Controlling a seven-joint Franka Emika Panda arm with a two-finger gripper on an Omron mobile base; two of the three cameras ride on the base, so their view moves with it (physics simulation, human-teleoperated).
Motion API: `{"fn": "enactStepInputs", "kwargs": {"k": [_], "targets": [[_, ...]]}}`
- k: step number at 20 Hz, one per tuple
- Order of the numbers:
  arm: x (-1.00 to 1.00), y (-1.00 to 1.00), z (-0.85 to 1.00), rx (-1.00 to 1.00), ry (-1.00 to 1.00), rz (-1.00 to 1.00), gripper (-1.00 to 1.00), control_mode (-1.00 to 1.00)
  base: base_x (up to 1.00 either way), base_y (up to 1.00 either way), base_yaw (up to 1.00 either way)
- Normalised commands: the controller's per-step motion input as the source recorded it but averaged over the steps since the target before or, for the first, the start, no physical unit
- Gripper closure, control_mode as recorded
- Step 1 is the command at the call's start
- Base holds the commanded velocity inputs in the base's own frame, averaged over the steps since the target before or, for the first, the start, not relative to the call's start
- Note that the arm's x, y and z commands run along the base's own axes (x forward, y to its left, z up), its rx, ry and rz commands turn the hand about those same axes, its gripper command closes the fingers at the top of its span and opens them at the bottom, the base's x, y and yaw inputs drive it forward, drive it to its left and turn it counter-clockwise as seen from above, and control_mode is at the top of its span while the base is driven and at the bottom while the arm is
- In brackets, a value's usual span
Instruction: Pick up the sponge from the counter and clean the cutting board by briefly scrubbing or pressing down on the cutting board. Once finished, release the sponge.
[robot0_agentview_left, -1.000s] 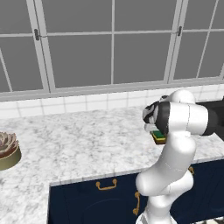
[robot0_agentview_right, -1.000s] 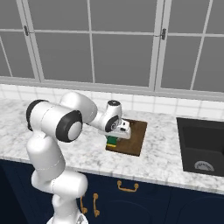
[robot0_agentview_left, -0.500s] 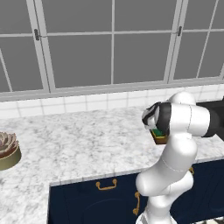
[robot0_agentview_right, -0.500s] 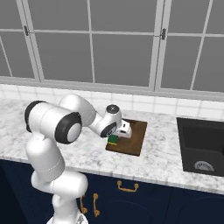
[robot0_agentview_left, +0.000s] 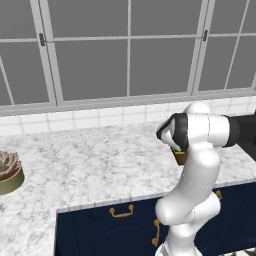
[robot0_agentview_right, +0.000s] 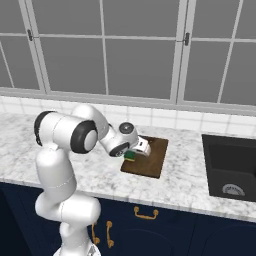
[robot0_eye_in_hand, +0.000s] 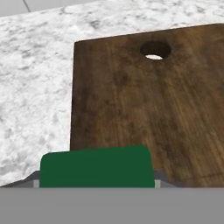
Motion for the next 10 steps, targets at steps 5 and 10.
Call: {"fn": "enactStepInputs", "kwargs": {"k": [5, 10], "targets": [[0.4, -0.01, -0.12, 0.0, -0.15, -0.1, 1.0, -1.0, 0.0, 0.0, 0.0], [0.45, -0.09, -0.14, 0.0, -0.16, -0.09, 1.0, -1.0, 0.0, 0.0, 0.0]]}}
